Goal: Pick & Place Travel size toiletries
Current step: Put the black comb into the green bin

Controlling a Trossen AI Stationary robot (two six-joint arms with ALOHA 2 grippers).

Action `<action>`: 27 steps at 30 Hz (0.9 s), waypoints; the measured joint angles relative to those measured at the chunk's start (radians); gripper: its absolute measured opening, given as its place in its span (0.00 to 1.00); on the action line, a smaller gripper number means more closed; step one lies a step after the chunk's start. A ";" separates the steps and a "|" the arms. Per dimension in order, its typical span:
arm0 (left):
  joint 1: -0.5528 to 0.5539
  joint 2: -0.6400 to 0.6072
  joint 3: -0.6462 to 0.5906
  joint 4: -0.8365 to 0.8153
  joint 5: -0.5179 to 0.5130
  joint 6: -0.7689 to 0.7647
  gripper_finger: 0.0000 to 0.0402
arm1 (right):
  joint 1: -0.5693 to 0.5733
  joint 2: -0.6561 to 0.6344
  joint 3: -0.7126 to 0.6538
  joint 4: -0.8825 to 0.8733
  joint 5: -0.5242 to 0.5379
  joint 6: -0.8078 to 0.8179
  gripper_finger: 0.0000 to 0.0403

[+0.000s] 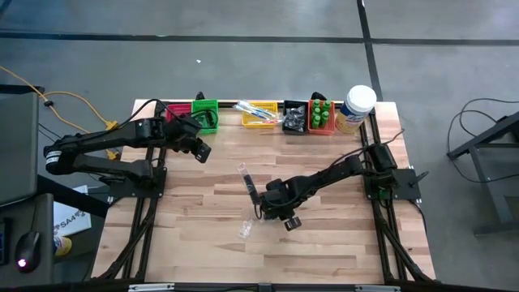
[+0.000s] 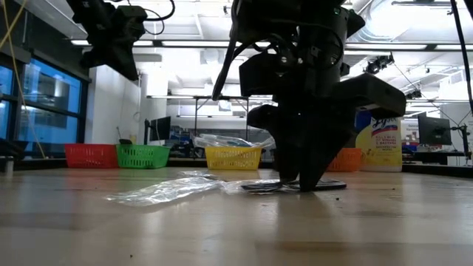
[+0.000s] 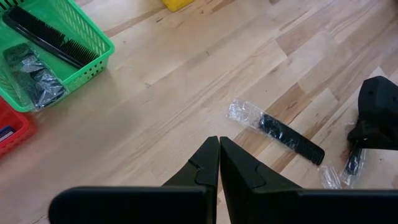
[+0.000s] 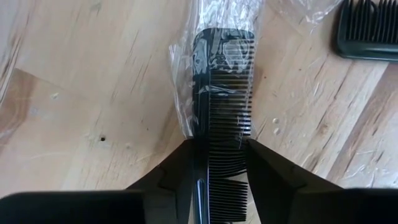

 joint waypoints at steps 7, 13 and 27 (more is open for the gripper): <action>0.000 0.000 0.000 0.000 0.000 -0.003 0.02 | 0.000 -0.014 -0.001 -0.008 0.001 0.007 0.29; 0.000 0.000 0.000 0.000 0.000 -0.003 0.02 | 0.000 -0.020 -0.002 -0.019 0.002 0.069 0.30; 0.000 0.000 0.000 0.000 0.000 -0.002 0.02 | -0.011 -0.096 -0.002 -0.077 0.025 0.106 0.13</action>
